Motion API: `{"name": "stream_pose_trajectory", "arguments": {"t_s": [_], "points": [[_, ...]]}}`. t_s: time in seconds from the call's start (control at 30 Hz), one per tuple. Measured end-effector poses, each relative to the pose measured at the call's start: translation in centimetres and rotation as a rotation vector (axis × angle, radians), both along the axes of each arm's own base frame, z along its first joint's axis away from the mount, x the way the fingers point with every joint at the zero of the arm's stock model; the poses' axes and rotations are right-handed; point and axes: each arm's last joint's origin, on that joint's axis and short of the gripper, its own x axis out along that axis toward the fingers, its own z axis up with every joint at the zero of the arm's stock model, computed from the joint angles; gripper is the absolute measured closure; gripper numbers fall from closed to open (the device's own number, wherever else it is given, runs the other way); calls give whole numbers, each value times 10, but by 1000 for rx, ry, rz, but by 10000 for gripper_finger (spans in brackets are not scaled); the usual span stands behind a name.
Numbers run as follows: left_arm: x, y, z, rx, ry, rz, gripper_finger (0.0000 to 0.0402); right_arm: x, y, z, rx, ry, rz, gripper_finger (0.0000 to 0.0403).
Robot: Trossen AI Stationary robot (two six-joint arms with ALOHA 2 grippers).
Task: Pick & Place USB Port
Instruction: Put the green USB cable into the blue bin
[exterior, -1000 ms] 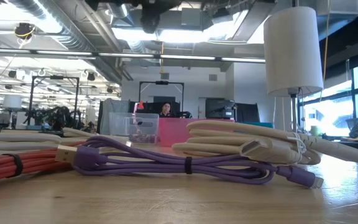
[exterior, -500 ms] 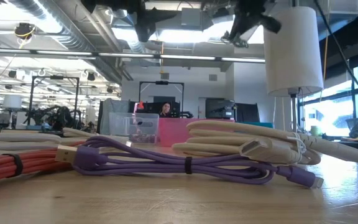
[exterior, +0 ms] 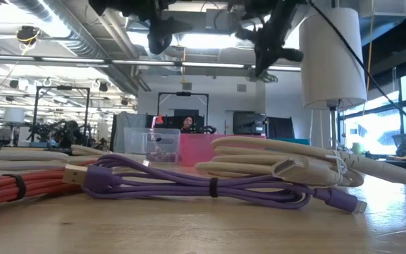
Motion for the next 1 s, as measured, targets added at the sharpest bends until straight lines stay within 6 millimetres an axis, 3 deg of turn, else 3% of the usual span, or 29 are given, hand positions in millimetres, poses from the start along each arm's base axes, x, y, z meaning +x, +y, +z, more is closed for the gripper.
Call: {"name": "stream_pose_trajectory", "arguments": {"t_s": [0.13,0.5,1.0], "points": [[-1,0,-3,-32,43,8,167,-4,-17,-17,54,87,-28,393],[-5,-2,-7,-42,98,4,167,-7,-45,-38,127,123,-62,393],[-41,-13,30,23,-51,-4,167,19,-68,-103,236,260,-42,393]]}}
